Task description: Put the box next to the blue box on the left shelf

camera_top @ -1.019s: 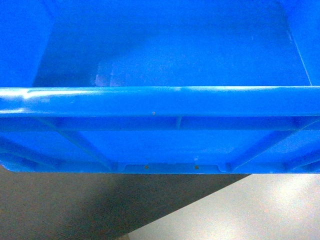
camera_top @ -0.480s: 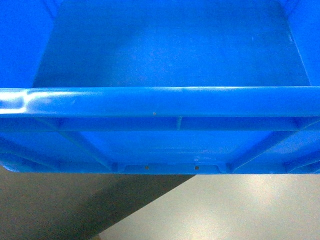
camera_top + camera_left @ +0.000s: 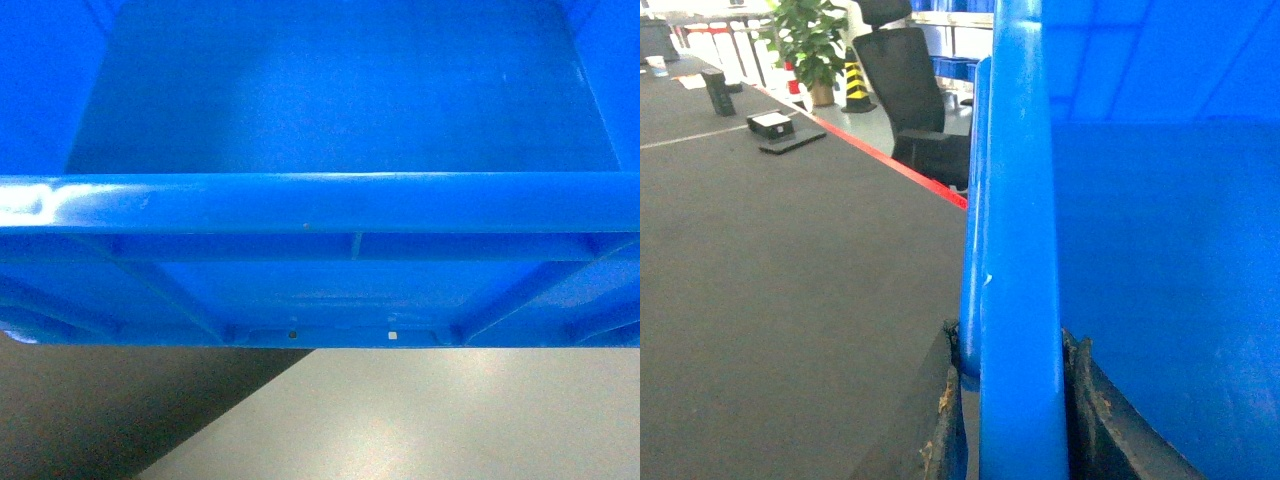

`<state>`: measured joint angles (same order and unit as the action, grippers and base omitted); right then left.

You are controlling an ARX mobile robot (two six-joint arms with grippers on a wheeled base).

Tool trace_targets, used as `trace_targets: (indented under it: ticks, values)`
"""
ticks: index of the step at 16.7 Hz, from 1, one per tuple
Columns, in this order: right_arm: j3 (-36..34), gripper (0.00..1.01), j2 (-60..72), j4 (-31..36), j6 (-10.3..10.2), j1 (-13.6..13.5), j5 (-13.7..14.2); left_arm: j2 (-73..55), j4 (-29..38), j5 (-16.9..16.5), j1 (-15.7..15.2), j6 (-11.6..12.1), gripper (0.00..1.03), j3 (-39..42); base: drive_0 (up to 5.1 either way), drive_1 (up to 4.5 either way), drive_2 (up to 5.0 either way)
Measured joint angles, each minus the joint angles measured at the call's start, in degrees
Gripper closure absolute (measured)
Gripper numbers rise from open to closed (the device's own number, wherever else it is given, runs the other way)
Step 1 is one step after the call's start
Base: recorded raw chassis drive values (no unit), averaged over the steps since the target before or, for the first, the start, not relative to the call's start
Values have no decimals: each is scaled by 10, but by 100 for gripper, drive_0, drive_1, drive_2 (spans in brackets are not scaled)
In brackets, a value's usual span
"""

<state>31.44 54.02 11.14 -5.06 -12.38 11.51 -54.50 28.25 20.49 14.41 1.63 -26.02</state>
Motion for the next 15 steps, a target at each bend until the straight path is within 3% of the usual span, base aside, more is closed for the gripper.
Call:
trace_targets:
  ticks: [15]
  values:
    - [0,93,0,0,0,0,0,0,0,0,0,1,84,0,-162,-162,-162]
